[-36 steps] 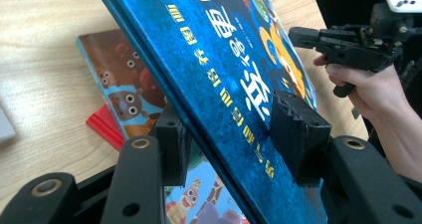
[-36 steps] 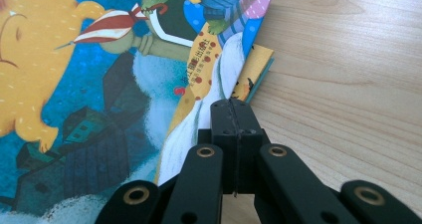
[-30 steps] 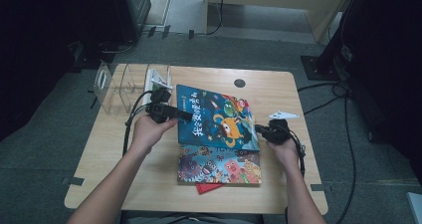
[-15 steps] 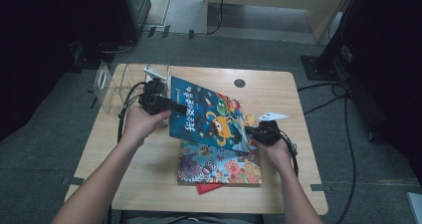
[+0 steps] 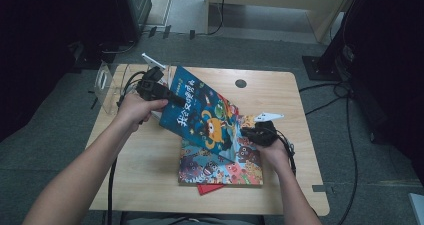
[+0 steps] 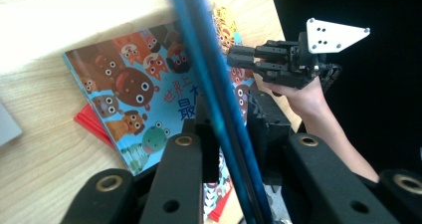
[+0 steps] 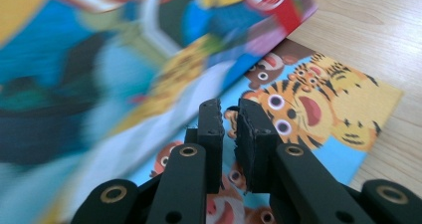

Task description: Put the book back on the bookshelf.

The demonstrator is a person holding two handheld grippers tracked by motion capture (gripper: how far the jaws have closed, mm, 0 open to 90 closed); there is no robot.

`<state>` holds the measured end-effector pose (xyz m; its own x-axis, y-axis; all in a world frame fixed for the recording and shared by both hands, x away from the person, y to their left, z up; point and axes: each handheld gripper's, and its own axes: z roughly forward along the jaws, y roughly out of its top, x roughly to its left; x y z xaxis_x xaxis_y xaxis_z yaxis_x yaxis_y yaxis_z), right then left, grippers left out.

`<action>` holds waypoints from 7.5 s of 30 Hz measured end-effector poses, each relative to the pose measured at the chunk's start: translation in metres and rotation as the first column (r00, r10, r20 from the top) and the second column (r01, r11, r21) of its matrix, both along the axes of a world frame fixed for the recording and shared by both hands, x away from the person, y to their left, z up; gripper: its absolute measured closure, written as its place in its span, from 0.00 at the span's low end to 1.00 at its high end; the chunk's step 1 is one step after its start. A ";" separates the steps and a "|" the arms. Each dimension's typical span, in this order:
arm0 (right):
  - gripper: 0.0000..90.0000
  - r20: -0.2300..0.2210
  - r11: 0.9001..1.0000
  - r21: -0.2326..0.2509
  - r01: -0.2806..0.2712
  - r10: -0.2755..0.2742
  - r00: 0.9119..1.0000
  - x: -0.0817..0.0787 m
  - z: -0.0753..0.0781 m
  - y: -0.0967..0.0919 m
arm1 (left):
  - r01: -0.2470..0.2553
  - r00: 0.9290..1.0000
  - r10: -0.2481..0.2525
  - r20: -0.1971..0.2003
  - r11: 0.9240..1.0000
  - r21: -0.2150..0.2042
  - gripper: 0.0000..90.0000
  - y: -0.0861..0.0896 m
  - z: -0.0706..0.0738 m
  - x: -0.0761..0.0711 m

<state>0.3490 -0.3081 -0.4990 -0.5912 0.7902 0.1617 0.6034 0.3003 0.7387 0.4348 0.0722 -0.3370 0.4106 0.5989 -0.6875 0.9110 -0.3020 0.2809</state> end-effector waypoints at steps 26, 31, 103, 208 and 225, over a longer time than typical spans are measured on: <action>0.71 0.007 1.000 0.009 -0.001 0.001 1.000 0.007 0.000 0.003 | -0.029 0.996 0.024 0.083 0.998 0.056 0.91 0.051 0.059 -0.045; 0.67 0.012 1.000 -0.014 -0.002 0.002 1.000 0.009 0.000 0.008 | -0.069 0.994 0.062 0.089 0.995 0.071 0.91 0.073 0.067 -0.056; 0.63 0.045 0.999 -0.030 -0.019 0.020 0.999 0.009 -0.002 0.011 | -0.523 0.852 0.513 0.102 0.839 0.150 0.90 0.297 0.085 -0.080; 0.63 0.091 0.999 -0.039 0.010 -0.007 0.996 -0.021 -0.005 0.009 | -0.578 0.790 0.547 0.277 0.815 0.040 0.62 0.284 0.132 -0.007; 0.70 0.059 0.999 -0.020 0.028 -0.026 0.998 -0.011 0.001 -0.007 | -0.468 0.856 0.435 0.280 0.882 0.063 0.58 0.213 0.082 -0.025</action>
